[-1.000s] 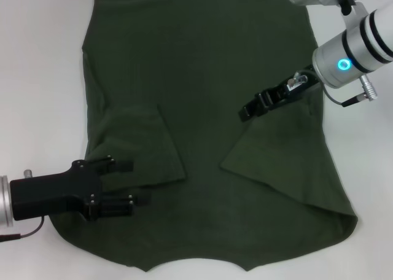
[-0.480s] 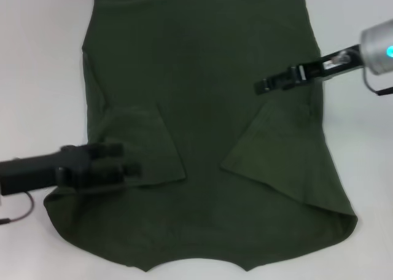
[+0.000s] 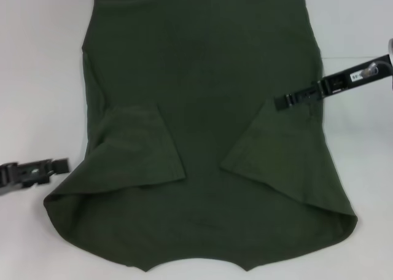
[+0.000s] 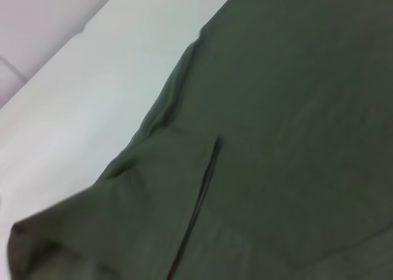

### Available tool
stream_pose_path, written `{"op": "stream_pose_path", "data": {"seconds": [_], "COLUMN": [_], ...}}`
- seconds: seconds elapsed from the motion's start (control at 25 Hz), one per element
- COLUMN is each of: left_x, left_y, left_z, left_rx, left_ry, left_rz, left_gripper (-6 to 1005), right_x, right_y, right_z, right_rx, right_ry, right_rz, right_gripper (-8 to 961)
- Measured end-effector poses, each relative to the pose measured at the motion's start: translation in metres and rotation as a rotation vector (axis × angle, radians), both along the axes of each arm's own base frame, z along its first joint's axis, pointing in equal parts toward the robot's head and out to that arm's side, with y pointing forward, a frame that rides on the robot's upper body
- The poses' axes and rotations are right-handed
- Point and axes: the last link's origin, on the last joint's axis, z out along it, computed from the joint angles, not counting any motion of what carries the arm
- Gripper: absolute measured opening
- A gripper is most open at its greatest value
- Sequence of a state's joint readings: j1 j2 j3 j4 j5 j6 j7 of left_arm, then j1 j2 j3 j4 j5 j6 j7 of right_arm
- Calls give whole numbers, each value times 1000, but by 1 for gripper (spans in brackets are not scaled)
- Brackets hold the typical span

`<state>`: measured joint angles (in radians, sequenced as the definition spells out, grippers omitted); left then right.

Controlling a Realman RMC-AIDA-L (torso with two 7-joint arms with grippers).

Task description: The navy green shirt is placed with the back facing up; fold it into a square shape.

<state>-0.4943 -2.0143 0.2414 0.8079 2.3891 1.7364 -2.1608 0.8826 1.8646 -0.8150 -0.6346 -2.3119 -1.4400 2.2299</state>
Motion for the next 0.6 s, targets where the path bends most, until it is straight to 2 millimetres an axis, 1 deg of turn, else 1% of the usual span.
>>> {"op": "stream_pose_path", "data": {"seconds": [0.12,0.24,0.6], "left_x": [-10,-14,-26], "left_y": [-5,-7,3], "left_z": [2,2,-13], "left_rx": [-28,-30,-42], "left_ry": [12,23,152], "left_rz": [85,102,125], "left_gripper": [912,913,913], "right_x": [0,0,0], "right_y": [-3,-4,-5], "right_z": [-1,-2,-3], "right_rx": [-24,-30,-39], "right_ry": [-7,-14,-23], "right_rz": [20,33,44], "right_gripper": [934,934,933]}}
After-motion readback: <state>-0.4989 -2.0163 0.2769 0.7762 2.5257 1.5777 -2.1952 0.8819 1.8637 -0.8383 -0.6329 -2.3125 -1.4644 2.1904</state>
